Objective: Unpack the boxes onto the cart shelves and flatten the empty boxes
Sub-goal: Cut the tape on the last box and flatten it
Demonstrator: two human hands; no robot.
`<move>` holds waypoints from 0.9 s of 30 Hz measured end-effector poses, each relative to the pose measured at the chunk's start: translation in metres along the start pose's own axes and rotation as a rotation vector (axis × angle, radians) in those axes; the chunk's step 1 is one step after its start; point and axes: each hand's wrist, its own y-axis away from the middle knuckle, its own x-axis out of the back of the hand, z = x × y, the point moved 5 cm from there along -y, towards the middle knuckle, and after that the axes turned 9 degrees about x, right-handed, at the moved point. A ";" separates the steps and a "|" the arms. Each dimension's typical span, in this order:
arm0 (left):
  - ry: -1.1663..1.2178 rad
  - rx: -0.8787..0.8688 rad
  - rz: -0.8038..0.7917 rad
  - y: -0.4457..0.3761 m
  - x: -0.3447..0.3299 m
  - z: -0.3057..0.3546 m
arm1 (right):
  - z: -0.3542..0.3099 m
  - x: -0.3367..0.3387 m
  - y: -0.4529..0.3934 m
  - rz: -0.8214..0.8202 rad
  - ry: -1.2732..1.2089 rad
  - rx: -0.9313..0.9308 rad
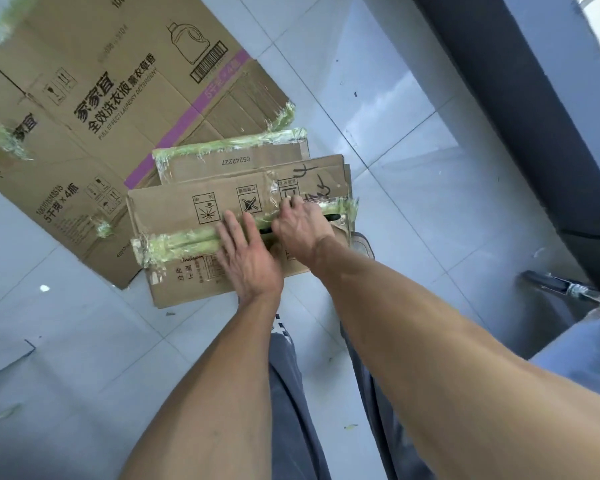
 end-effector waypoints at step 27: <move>-0.188 0.243 -0.155 -0.014 -0.007 0.021 | 0.108 -0.054 0.100 0.280 -0.677 -0.935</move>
